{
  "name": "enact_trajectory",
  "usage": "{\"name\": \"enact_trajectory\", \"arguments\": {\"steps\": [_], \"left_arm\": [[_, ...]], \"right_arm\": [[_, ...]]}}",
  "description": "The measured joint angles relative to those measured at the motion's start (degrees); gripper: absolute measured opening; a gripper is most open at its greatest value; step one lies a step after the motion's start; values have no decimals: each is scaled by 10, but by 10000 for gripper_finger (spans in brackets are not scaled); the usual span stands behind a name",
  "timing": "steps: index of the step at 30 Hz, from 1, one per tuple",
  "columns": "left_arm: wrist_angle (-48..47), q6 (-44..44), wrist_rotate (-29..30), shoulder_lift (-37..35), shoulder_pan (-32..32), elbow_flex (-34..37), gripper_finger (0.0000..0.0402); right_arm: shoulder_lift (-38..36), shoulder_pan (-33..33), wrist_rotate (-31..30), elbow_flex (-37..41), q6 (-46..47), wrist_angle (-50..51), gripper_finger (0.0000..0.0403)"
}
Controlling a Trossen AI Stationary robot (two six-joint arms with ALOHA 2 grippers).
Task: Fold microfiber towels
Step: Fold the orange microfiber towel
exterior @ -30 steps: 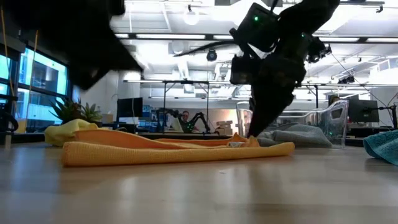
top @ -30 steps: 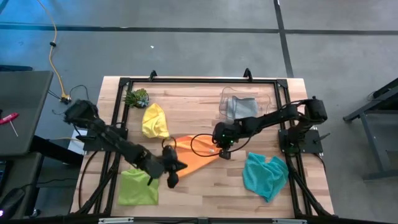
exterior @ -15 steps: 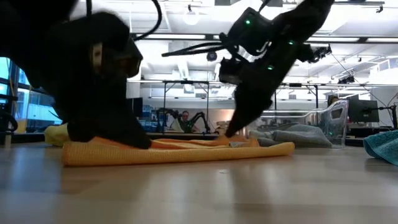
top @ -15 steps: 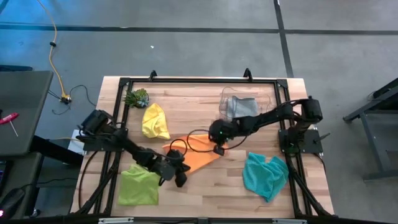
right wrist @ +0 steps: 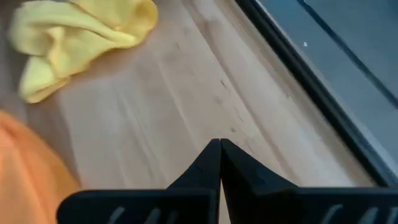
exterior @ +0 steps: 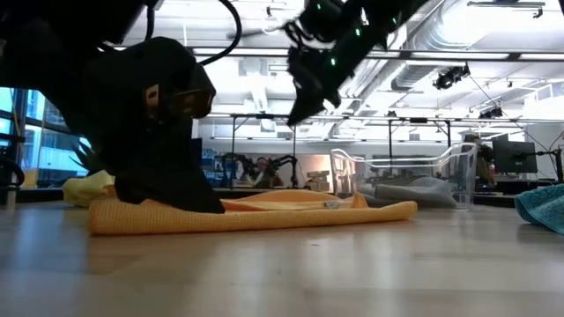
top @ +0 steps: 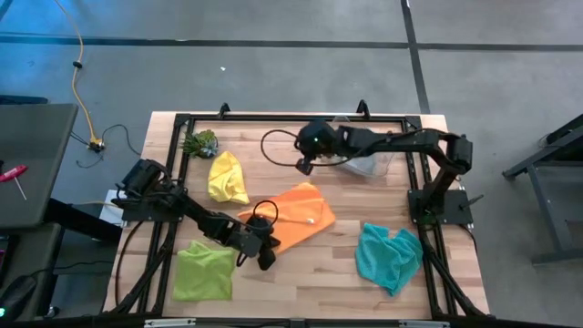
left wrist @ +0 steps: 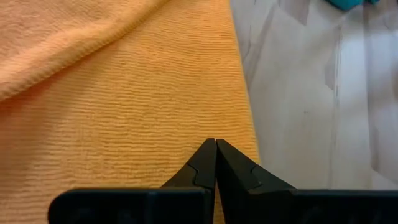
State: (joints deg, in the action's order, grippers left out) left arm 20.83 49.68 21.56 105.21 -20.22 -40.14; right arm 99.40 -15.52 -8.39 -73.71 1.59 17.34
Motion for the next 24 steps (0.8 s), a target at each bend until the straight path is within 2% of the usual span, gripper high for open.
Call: {"name": "enact_trajectory", "arguments": {"steps": [2, 4, 6, 8, 10, 13, 17, 24], "left_arm": [[0, -8, -11, 0, 0, 0, 0], [0, -17, -19, 0, 0, 0, 0], [0, -25, -19, 0, -3, 0, 0], [-3, -31, -19, 0, -5, 0, 0], [-4, -32, -19, 0, -6, 0, 0], [-5, -33, -19, 0, -6, 0, 0], [-13, -34, -19, -2, -5, 0, 0], [-19, -76, -58, -8, 8, 0, 0]], "right_arm": [[-4, 1, 15, -30, -20, 54, 0], [-4, 3, 56, -51, -20, 107, 0], [-4, 4, 109, -54, 31, 161, 0], [-4, 6, 155, -24, 111, 172, 0], [-8, 16, 175, 26, 162, 160, 0], [-19, 47, 184, 108, 257, 73, 0], [-23, 101, 165, 209, 361, -21, 0], [-33, 176, 73, 254, 460, -31, 0]]}}
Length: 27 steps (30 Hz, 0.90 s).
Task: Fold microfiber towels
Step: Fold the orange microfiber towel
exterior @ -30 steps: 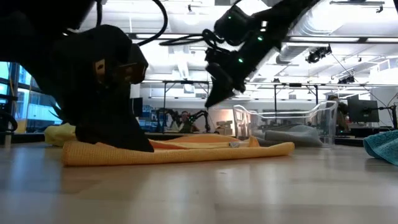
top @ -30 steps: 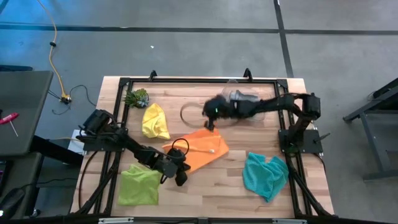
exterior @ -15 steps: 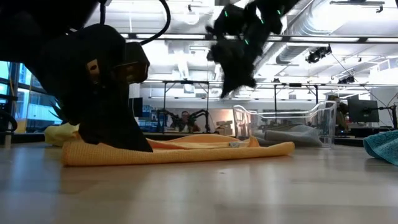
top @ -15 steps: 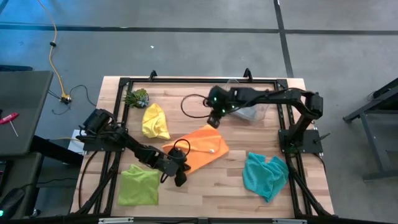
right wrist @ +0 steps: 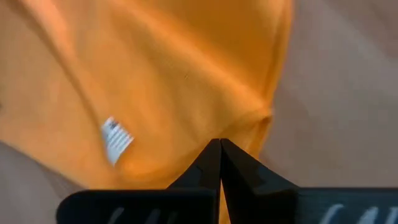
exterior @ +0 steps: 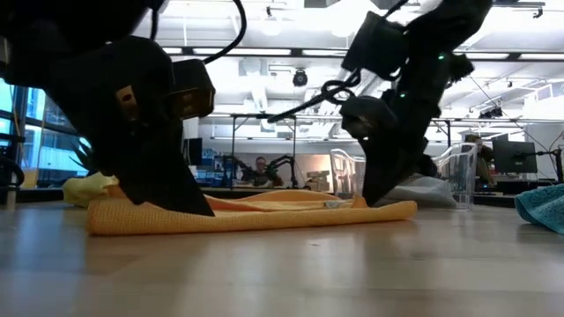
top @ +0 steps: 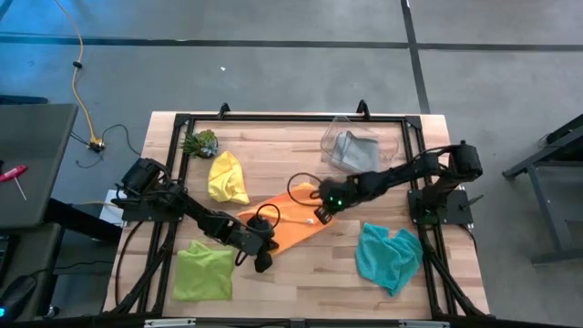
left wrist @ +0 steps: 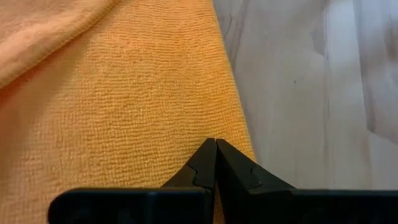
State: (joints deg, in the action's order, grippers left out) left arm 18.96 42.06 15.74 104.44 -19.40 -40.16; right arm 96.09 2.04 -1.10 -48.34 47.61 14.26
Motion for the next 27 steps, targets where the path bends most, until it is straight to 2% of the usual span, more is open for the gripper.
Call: {"name": "enact_trajectory", "arguments": {"steps": [4, 10, 19, 23, 27], "left_arm": [[-8, -39, -37, -6, 13, 0, 0], [-75, -99, -86, -33, 30, -1, 0], [-208, -177, -88, -104, 47, 0, 0], [-235, -183, -80, -132, 49, 0, 0], [-230, -175, -65, -137, 45, 0, 0]], "right_arm": [[3, 28, -20, 15, 38, 1, 0], [1, 93, -50, 34, 140, -8, 0], [4, 202, -82, 38, 317, -87, 0], [-22, 225, -112, 38, 330, -71, 0], [-75, 211, -158, 38, 317, -6, 0]]}}
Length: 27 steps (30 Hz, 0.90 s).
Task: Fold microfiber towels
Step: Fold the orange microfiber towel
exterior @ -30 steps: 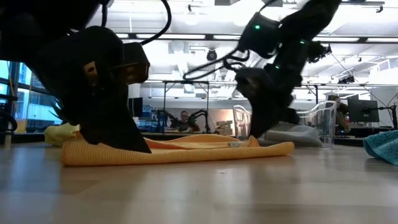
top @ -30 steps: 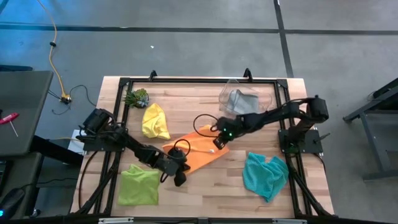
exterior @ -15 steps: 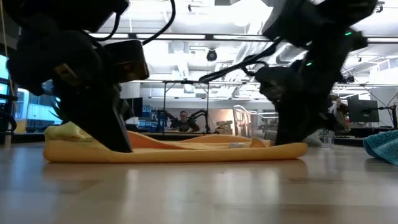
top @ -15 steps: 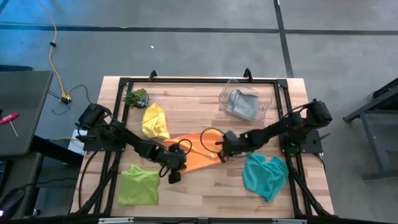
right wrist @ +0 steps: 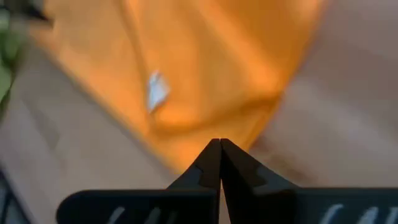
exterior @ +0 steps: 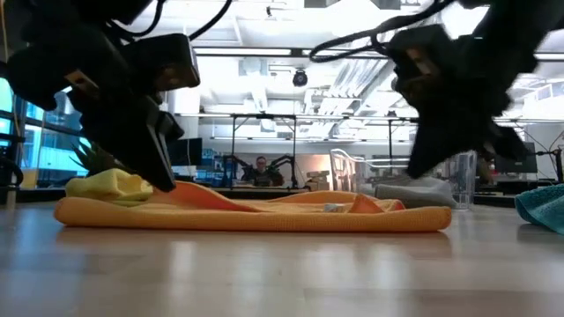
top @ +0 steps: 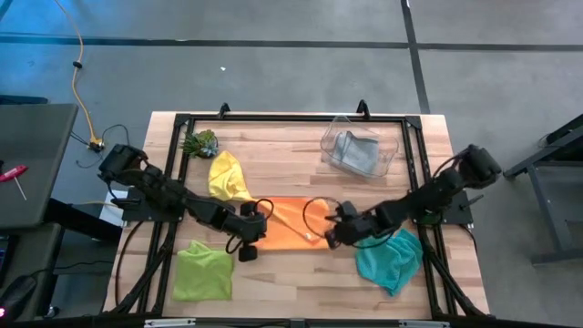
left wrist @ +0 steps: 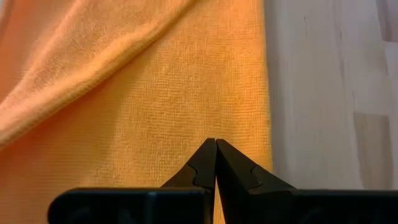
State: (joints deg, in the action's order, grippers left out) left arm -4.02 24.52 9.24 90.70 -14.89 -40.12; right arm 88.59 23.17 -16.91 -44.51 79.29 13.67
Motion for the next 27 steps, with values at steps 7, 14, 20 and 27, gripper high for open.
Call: {"name": "enact_trajectory", "arguments": {"steps": [7, 14, 20, 27], "left_arm": [[50, 38, 17, 19, -12, 0, 0], [75, 64, 21, 36, -25, 0, 0], [76, 87, 26, 50, -25, 0, 0], [79, 94, 34, 55, -24, 0, 0]], "right_arm": [[-23, -106, -16, 3, -92, 21, 0], [15, -191, 59, 4, -184, -21, 0], [50, -198, 103, 4, -203, -42, 0], [81, -199, 108, 3, -208, -57, 0]]}}
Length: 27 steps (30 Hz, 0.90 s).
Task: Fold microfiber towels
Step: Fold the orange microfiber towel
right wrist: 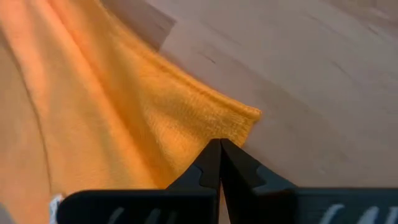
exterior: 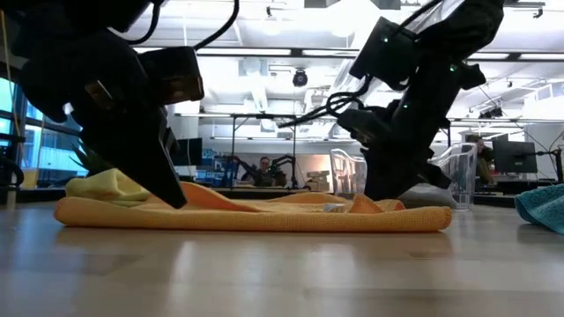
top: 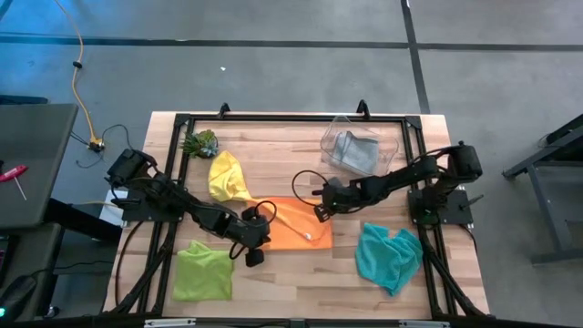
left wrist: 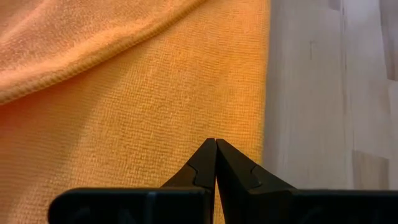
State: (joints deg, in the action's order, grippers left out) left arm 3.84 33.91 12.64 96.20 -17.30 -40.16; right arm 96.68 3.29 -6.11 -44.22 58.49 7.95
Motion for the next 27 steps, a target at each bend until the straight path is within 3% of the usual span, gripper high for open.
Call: {"name": "enact_trajectory", "arguments": {"steps": [16, 21, 23, 27], "left_arm": [[3, 0, 2, 0, 0, 0, 0], [3, 0, 2, 0, 0, 0, 0], [3, 0, 2, 0, 0, 0, 0], [3, 0, 2, 0, 0, 0, 0]], "right_arm": [[-25, -18, -32, 1, -9, 69, 0], [-75, -15, -49, 1, -11, 80, 0], [-103, -8, -33, 1, -38, 78, 0], [-133, 33, 54, 1, -112, 66, 0]]}}
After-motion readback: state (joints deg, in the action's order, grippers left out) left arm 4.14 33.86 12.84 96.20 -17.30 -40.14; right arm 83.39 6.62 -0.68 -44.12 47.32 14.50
